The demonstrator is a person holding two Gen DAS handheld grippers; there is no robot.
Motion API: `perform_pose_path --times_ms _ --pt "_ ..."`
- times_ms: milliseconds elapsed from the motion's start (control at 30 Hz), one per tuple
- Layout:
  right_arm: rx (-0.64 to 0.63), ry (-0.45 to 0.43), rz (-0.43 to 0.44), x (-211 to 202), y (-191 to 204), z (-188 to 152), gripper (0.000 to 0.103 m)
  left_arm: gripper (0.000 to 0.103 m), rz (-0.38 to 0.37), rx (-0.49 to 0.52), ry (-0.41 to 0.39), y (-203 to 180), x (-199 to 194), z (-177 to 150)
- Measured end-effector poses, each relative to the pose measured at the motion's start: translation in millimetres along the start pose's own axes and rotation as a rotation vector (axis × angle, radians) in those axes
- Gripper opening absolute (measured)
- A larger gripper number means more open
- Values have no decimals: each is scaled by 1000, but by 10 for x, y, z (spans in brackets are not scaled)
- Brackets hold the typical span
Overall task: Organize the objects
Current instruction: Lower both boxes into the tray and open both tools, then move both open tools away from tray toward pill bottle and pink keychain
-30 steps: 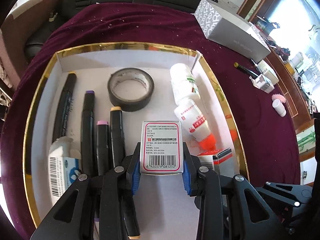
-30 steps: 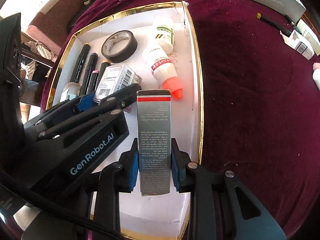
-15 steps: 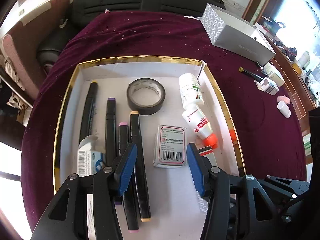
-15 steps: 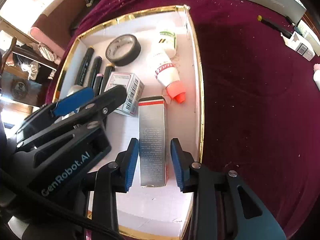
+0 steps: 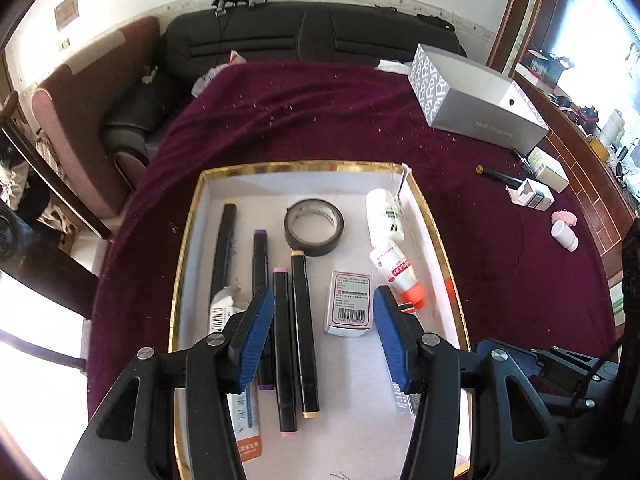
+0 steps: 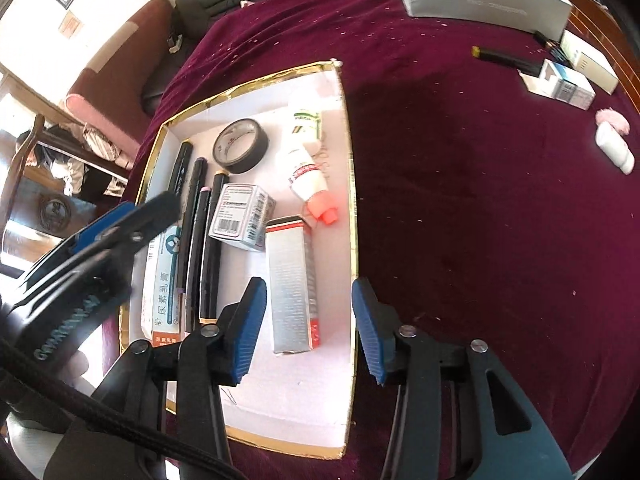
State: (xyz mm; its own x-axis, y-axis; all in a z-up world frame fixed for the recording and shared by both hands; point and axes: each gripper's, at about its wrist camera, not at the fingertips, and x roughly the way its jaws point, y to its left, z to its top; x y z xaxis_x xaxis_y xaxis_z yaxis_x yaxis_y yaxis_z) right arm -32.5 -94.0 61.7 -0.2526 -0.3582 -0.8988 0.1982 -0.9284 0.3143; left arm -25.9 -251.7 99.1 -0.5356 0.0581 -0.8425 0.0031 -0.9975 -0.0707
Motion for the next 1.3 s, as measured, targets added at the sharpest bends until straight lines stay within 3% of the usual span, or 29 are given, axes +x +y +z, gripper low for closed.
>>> perform_pose_path --times_ms 233,533,700,867,1100,1300 --pt "62 -20 -4 -101 -164 -29 43 46 -1 18 -37 -80 -167 22" --pt "133 -40 -30 -257 -543 -129 43 46 -84 14 -38 -370 -224 2" --pt "218 -68 -60 -416 -1091 -129 43 46 -133 22 -35 -697 -288 -68" --pt "276 -105 -111 -619 -1718 -29 43 46 -169 23 28 -1075 -227 -237" --pt "368 -192 -217 -1019 -2776 352 47 46 -170 14 93 -1554 -73 -485" --pt "356 -183 -261 -949 -3327 763 48 45 -144 -6 157 -1814 130 -687"
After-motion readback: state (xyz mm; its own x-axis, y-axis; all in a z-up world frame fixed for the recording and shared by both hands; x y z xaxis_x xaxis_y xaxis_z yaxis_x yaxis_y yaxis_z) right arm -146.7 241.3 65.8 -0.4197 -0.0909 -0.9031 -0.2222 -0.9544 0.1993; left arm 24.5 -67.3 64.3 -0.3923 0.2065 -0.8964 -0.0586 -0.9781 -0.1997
